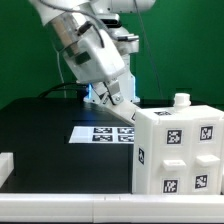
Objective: Assemble cabinet
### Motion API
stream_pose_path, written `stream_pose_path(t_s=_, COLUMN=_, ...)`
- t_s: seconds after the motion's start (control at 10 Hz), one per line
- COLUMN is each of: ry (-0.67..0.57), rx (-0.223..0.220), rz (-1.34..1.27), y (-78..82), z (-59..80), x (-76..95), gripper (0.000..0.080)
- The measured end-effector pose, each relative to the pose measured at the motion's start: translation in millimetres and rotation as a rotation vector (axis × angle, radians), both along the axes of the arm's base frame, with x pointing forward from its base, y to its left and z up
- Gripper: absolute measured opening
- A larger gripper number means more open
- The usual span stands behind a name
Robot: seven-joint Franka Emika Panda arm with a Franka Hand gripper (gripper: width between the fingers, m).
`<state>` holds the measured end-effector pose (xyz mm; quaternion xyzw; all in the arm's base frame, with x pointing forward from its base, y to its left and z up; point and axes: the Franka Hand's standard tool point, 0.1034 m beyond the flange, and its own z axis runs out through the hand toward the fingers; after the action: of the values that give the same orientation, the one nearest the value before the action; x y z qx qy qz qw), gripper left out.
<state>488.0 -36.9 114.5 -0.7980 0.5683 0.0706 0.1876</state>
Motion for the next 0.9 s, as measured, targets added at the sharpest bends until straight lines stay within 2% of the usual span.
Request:
stream_pose_path(t_s=0.1, ry=-0.021, rx=-0.075, rz=0.061, y=-10.5, z=1.1, x=1.1, gripper=0.0558)
stream_pose_path(t_s=0.2, ry=-0.056, rx=-0.128, rz=0.096, y=-33.0, z=19.8, x=9.9, gripper=0.0558)
stream_pose_path(t_s=0.3, ry=-0.114, rx=-0.224, rz=0.114, y=-53.7, z=36.1, x=21.6, gripper=0.0558)
stream_pose_path(t_s=0.4, ry=-0.174, rx=-0.330, rz=0.131, y=-63.0, z=50.3, x=34.9, gripper=0.0558)
stream_pose_path(t_s=0.5, ry=-0.220, rx=-0.416, rz=0.135, y=-46.9, z=58.8, x=45.1, gripper=0.0558)
stream_pose_path(t_s=0.7, ry=-0.287, rx=-0.453, rz=0.084, y=-28.8, z=52.8, x=45.7, gripper=0.0558)
stream_pose_path(t_s=0.8, ry=-0.294, rx=-0.457, rz=0.100, y=-24.2, z=50.8, x=44.8, gripper=0.0558)
stream_pose_path(t_s=0.9, ry=-0.298, rx=-0.461, rz=0.132, y=-28.1, z=49.5, x=44.2, gripper=0.0558)
